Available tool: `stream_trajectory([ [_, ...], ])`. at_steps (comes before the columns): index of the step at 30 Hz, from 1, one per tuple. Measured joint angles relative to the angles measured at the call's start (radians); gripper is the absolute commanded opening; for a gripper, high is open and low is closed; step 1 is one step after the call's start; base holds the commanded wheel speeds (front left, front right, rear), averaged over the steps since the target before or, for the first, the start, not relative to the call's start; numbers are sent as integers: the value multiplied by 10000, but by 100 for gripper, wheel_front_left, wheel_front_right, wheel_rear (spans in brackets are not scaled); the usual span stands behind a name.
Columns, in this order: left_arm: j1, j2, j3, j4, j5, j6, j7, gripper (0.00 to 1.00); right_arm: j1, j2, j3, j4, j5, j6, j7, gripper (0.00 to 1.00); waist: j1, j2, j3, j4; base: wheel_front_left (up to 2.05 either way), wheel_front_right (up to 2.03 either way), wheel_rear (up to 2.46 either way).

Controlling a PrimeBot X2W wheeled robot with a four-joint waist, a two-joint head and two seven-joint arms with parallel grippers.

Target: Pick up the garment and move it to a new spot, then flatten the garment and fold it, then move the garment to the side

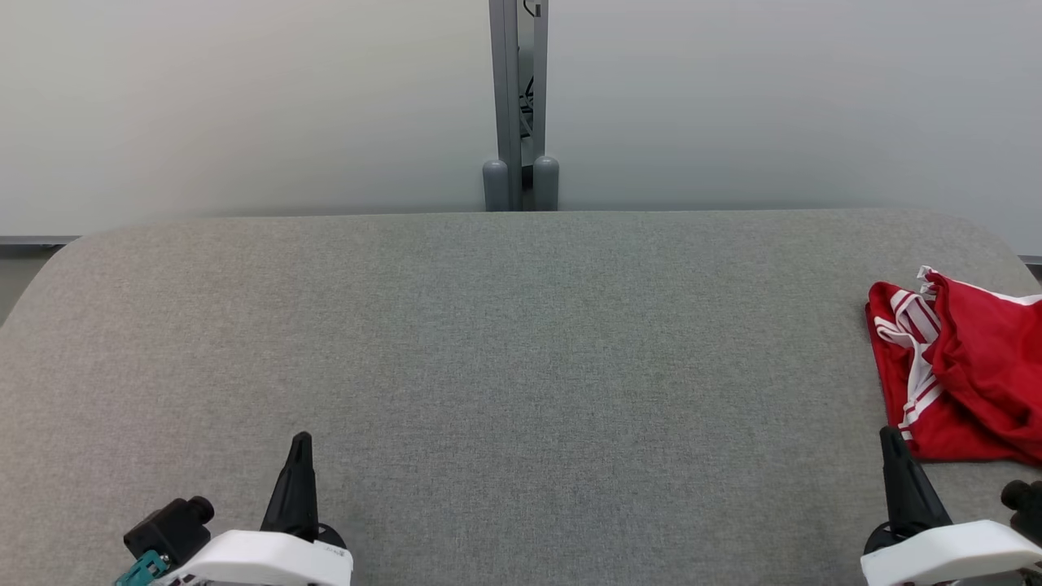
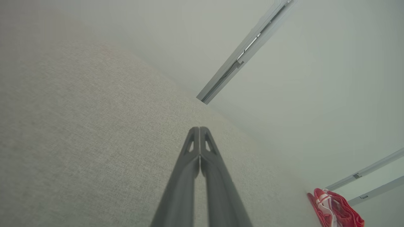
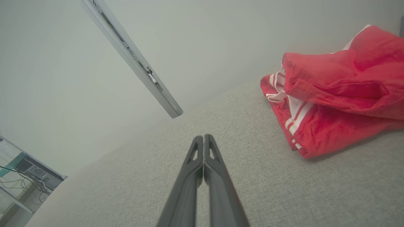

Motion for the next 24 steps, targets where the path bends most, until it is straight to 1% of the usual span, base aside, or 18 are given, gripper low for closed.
stream_trajectory([
  [24, -774, 15, -280, 161, -2995, -357, 508, 0, -47, -23, -1177, -245, 3540, -2, 1206, 0, 0, 0, 62, -54, 0, 0, 0],
])
